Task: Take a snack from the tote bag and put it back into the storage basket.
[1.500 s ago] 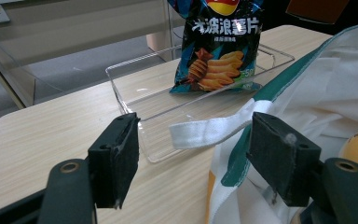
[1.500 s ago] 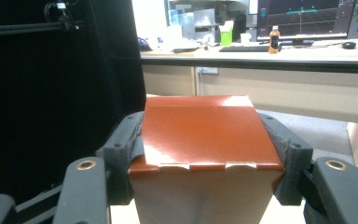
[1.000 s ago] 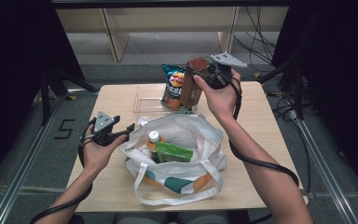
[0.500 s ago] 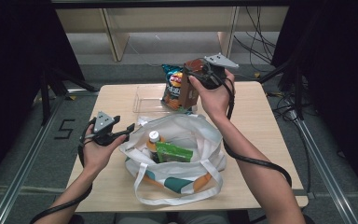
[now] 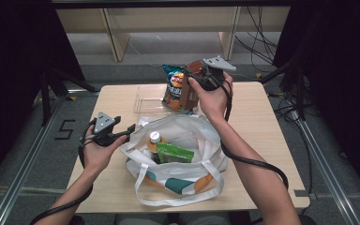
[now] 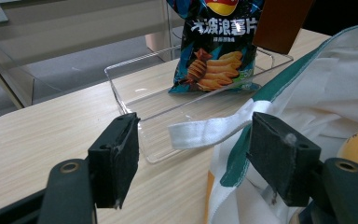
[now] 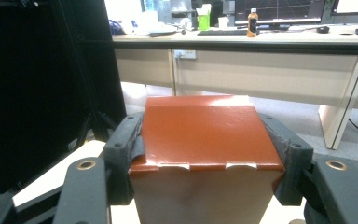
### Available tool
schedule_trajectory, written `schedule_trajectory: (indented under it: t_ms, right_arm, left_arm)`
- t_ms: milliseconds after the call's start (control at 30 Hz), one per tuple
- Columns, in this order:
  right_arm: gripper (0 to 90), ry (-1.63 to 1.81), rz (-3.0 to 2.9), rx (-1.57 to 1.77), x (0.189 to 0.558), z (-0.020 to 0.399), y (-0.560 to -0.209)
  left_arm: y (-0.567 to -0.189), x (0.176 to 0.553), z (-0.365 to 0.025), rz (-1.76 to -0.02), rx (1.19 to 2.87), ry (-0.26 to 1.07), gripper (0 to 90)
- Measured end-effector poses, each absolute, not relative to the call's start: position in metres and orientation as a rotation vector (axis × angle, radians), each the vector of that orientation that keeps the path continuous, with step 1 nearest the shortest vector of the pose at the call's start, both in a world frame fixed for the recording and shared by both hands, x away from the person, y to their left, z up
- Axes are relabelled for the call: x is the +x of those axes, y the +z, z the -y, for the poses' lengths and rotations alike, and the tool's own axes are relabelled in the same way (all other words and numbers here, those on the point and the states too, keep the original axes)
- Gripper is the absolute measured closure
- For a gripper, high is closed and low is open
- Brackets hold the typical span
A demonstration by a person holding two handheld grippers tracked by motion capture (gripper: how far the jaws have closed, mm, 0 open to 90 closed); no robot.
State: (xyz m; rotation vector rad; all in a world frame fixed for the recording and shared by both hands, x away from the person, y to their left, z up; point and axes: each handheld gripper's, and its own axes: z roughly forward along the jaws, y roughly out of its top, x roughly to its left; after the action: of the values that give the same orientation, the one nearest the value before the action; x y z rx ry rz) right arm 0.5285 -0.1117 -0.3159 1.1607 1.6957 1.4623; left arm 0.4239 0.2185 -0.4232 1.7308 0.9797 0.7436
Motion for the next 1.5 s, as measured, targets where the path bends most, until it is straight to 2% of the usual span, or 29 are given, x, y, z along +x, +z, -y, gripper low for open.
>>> schedule_trajectory:
  t_ms: [1500]
  right_arm:
    - [39.5,1.394,-1.657,1.201,0.543,0.099,-0.335]
  left_arm:
    - [-0.423,0.424,-0.218,-0.976,1.731,0.742,32.8]
